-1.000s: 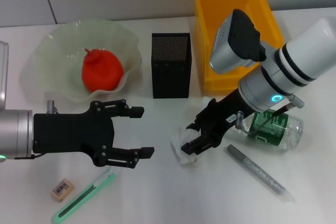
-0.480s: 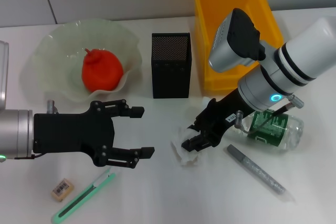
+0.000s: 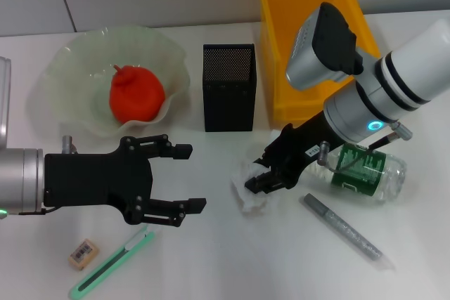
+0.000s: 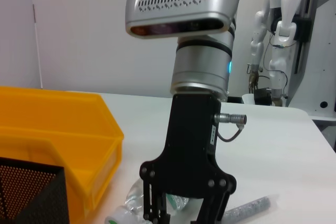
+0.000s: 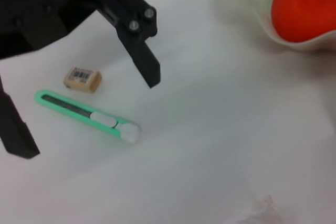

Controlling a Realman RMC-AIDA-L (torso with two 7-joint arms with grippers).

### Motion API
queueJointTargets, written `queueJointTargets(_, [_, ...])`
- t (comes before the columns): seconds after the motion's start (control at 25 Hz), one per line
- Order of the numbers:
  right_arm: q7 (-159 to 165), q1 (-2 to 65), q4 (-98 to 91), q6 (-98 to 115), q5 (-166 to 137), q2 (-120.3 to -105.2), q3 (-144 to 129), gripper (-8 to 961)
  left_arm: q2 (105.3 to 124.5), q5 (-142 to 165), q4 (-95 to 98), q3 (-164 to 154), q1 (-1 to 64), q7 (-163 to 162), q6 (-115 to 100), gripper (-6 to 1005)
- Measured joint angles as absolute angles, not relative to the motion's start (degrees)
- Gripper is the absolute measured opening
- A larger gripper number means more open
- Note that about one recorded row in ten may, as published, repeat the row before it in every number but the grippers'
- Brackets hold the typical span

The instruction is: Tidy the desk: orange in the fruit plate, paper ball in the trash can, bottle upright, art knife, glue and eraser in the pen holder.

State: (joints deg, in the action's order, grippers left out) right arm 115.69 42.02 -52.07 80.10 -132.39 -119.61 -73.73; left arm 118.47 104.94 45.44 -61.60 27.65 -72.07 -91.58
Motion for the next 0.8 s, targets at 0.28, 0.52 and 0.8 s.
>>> queueJointTargets(0.28, [117.90, 39.34, -59.70, 82.29, -132.01, -119.52, -73.74, 334, 118.47, 104.94, 45.44, -61.61, 27.60, -72.07, -90.95, 864])
queueJointTargets(0.52, [119.81, 37.88, -64.13, 83.80, -131.93, -119.36, -73.74, 333, 118.48, 104.93, 45.44, -61.60, 27.59, -71.85, -90.64, 864])
queueJointTargets(0.8, [119.93, 37.05, -64.78, 84.07, -131.92, -119.35, -73.74, 329, 118.56, 104.54, 45.44, -61.57, 27.43, -71.28, -89.14, 864])
